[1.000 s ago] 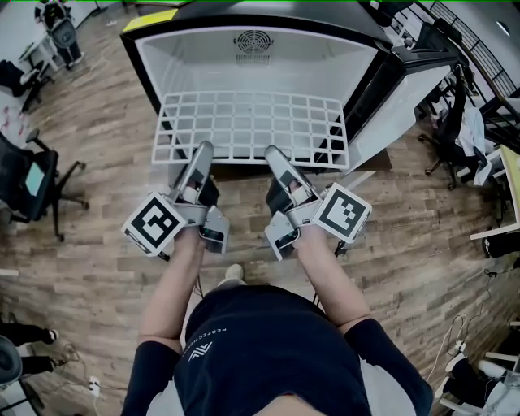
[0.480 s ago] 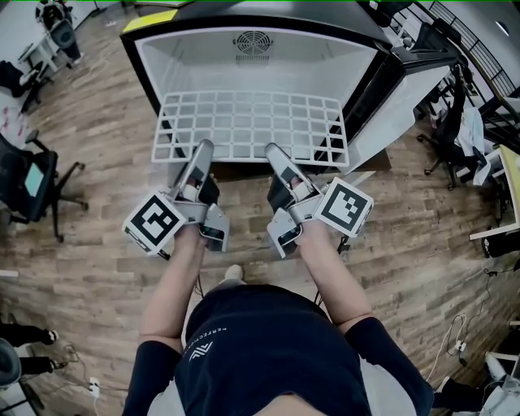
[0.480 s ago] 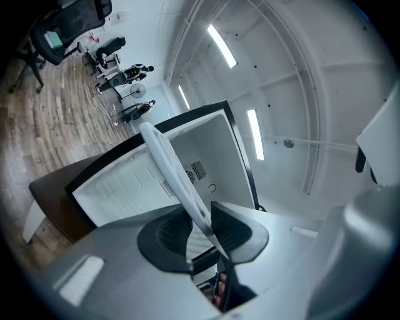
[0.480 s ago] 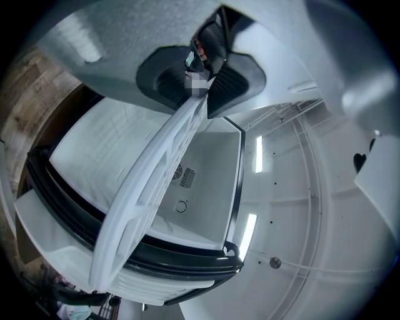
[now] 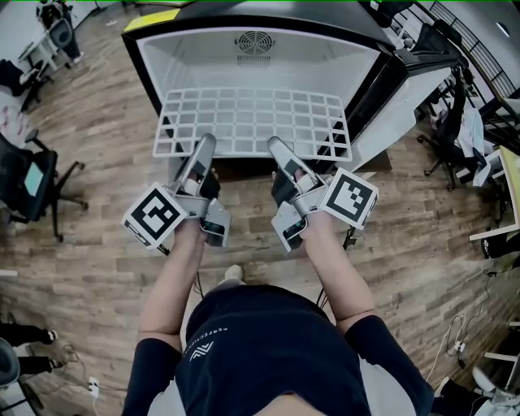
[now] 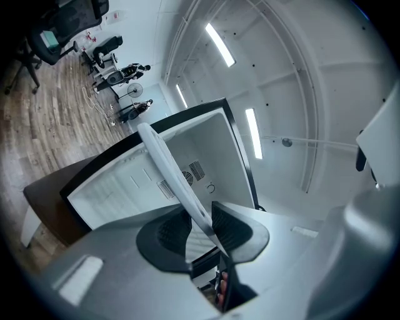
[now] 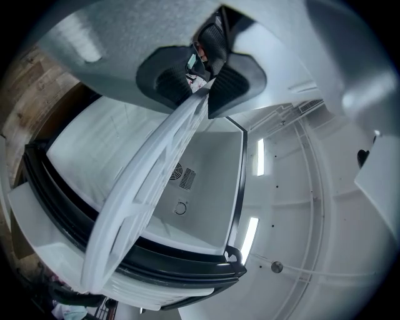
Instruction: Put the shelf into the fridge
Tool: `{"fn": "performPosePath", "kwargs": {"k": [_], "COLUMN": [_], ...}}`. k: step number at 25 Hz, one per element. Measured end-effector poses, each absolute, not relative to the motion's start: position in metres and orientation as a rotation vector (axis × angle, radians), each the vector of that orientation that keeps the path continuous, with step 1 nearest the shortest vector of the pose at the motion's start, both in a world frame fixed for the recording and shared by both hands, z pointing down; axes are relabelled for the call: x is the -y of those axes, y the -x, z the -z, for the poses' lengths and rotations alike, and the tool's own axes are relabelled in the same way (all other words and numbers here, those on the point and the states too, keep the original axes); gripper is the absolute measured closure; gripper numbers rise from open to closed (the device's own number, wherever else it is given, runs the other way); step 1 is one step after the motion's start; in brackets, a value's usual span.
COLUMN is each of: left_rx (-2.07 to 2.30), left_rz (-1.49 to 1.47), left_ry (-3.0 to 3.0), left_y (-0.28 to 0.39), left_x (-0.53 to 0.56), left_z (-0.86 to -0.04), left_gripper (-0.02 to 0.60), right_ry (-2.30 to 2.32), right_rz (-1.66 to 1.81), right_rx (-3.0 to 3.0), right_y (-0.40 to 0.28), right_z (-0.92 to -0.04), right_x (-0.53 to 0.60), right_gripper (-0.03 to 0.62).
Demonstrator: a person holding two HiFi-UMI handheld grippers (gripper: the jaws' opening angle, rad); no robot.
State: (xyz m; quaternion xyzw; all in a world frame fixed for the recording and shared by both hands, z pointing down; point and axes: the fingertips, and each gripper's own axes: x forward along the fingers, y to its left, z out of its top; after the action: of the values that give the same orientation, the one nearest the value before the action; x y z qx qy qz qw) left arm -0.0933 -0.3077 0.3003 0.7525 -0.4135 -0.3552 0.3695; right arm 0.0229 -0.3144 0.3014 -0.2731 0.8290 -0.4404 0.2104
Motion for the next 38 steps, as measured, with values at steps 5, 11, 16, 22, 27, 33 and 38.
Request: {"fn": "performPosePath", "kwargs": {"k": [5,11,16,22,27,33,38], "left_rx": [1.04,1.018,1.069,1.194,1.175,1.17,1.154], "left_rz": [0.91,0.902,0.843,0.704,0.682,0.66,0.646], "left_ry": [-1.942,-1.963,-2.0,-2.041,-2.068,-2.085,-2.112], "left_y": [0.092,0.09,0.096,0.108,0.108,0.109,0.109], "left_x": [0.315,0.325,0.335,0.348,0.355,0.367,0.374], "left_z": [-0.298,-0.297,-0.299,-0.308,-0.307,-0.304,-0.303], "left_gripper": [0.469,0.466,0.463,0.456,0.453,0.448,0.443], "right_ry": [0.762,0.769,0.781,0.791,0.811,0.829,0.834], "right_rz": [1.229,1.232,1.231,1.231,1.252,1.242,1.247], "right_rx": [-2.328,-2.341,-2.347,-2.354,-2.329,-2.326,-2.309], "right_y": [-0.022,-0.023,-0.023,-0.022,-0.022,-0.022,-0.021], "right_z": [-0.301,-0.301,-0.301,-0.302,-0.303,-0.302,-0.302], "right_x": [0.323,0.334,0.343,0.355,0.361,0.373,0.379], "right_gripper": [0.51,0.51,0.51,0.51,0.511,0.511,0.511]}}
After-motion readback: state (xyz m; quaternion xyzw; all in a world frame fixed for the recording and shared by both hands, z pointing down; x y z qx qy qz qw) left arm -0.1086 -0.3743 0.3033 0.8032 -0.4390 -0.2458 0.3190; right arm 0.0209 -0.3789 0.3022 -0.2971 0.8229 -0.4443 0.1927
